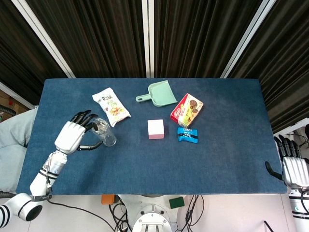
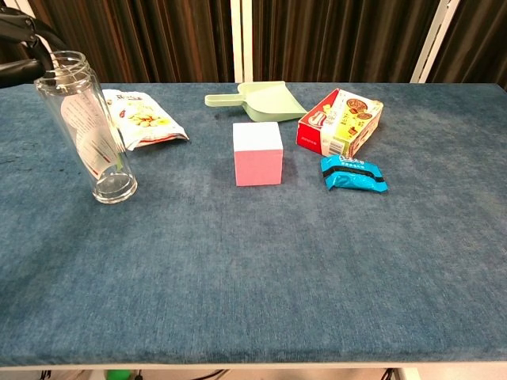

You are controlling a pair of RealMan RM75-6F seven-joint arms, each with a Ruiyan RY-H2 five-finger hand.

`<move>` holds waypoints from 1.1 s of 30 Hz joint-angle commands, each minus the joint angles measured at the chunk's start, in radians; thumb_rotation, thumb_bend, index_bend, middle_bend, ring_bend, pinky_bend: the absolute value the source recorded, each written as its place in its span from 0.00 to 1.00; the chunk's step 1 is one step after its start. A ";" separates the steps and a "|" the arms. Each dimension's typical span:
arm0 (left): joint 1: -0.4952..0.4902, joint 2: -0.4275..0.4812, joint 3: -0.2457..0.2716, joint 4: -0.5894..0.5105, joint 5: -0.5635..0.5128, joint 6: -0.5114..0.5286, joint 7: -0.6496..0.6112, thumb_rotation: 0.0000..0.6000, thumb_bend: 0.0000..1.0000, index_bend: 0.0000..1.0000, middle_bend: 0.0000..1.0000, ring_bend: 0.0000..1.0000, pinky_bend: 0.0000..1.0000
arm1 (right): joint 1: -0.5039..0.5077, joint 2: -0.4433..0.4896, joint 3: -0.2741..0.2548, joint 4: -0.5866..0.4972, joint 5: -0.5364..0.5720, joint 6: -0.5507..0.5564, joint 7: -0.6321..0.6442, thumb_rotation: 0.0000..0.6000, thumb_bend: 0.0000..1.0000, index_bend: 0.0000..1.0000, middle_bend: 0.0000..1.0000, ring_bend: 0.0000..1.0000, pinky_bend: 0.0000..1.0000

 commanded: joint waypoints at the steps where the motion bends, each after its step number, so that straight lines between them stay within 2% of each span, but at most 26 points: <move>1: 0.004 0.007 -0.004 -0.011 0.006 0.015 -0.010 0.15 0.14 0.45 0.19 0.09 0.17 | 0.000 0.000 0.000 -0.001 0.000 0.001 0.000 1.00 0.33 0.00 0.00 0.00 0.00; 5: 0.020 0.025 -0.016 -0.039 0.026 0.070 -0.057 0.15 0.15 0.44 0.19 0.09 0.17 | -0.001 0.002 0.001 -0.002 0.000 0.004 0.001 1.00 0.33 0.00 0.00 0.00 0.00; 8: 0.047 0.038 -0.029 -0.056 0.051 0.152 -0.102 0.15 0.15 0.40 0.19 0.09 0.17 | -0.002 0.002 0.002 -0.003 -0.002 0.008 0.002 1.00 0.33 0.00 0.00 0.00 0.00; 12: 0.112 0.036 -0.044 -0.045 0.070 0.296 -0.147 0.15 0.15 0.27 0.19 0.10 0.17 | -0.003 0.002 0.004 0.001 -0.002 0.012 0.010 1.00 0.33 0.00 0.00 0.00 0.00; 15: 0.177 0.039 -0.029 -0.025 0.027 0.348 -0.145 0.13 0.14 0.21 0.19 0.10 0.17 | -0.005 -0.001 0.005 0.008 -0.001 0.016 0.016 1.00 0.33 0.00 0.00 0.00 0.00; 20: 0.270 0.053 0.046 0.023 -0.053 0.316 -0.152 0.01 0.10 0.12 0.12 0.06 0.16 | -0.011 -0.010 0.013 0.022 0.004 0.034 0.017 1.00 0.32 0.00 0.00 0.00 0.00; 24: 0.320 0.048 0.107 0.086 -0.074 0.271 -0.165 0.00 0.08 0.07 0.06 0.02 0.14 | -0.014 -0.012 0.016 0.020 0.013 0.034 0.002 1.00 0.31 0.00 0.00 0.00 0.00; 29: 0.348 0.004 0.139 0.195 -0.032 0.279 -0.147 0.00 0.07 0.07 0.02 0.00 0.11 | -0.012 -0.009 0.013 0.003 0.015 0.022 -0.023 1.00 0.31 0.00 0.00 0.00 0.00; 33: 0.359 -0.018 0.149 0.247 0.001 0.294 -0.083 0.00 0.07 0.07 0.02 0.00 0.11 | -0.010 -0.006 0.011 -0.007 0.010 0.021 -0.034 1.00 0.31 0.00 0.00 0.00 0.00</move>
